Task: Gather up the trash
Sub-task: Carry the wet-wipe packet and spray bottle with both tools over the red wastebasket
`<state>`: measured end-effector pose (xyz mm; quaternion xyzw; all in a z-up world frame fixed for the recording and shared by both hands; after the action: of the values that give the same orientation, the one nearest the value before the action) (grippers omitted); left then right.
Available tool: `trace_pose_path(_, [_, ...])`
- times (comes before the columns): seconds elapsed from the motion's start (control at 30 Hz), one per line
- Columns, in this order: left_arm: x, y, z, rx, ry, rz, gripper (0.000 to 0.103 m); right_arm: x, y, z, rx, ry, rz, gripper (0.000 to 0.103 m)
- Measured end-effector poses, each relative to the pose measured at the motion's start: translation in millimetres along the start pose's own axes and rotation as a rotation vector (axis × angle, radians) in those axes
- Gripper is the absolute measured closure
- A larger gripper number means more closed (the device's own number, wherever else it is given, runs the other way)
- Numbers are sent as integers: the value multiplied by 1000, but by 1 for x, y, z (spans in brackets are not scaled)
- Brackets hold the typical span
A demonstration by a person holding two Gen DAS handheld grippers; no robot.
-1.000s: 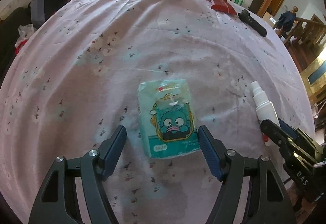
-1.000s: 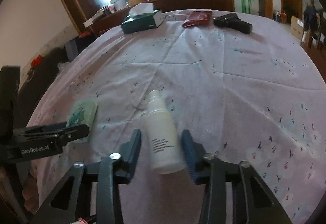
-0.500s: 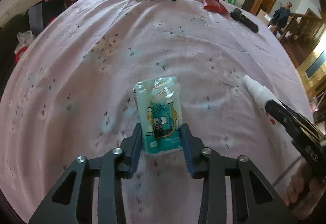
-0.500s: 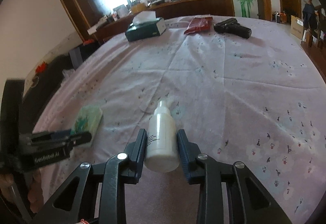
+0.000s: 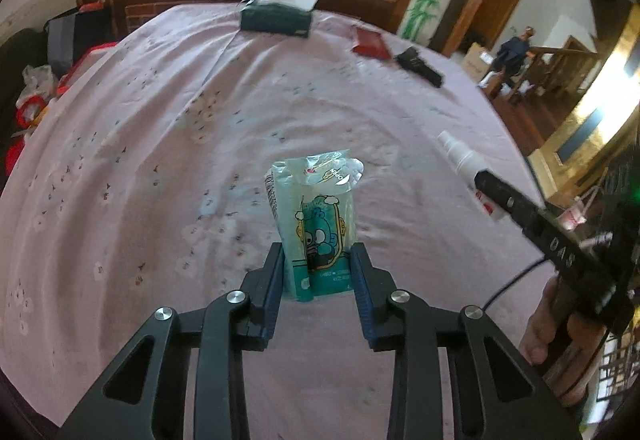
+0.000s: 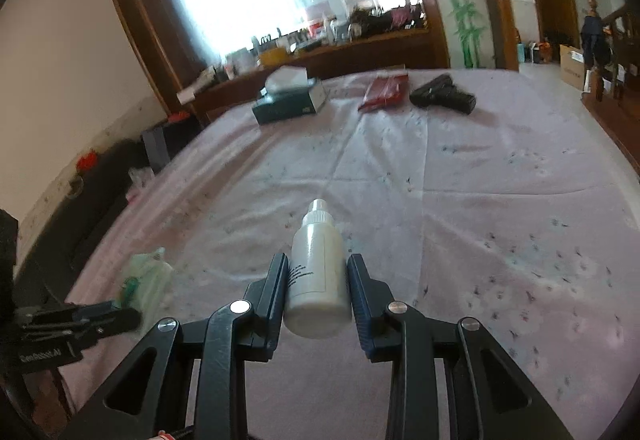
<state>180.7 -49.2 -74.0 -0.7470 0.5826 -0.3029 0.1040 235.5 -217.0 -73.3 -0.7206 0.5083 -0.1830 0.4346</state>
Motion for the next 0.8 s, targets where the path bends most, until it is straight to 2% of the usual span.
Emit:
trace_pose_path(0.17, [30,17,-27,5,87,42,72,-15,9,-66,62,46,55,71])
trace_pose_path(0.5, [103,58,-75,9,255,177,71,-19,36,-219,262,198,183,71])
trace_pose_path(0.8, [150,88,-114,21,352,269,71,-28,48,-298,342,342,169,71])
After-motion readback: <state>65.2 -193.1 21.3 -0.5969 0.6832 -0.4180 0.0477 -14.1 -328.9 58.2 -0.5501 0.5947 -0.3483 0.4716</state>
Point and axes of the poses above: each gripper's, at about its wrist camera, not at the fingertips, and z roughly the way its jaws point, x to its right, y to its underside, the point moved 8 cm from there along z, roughly the way its jaws point, and after that the axes turned 12 degrees about -z, right-handed, at the moved point
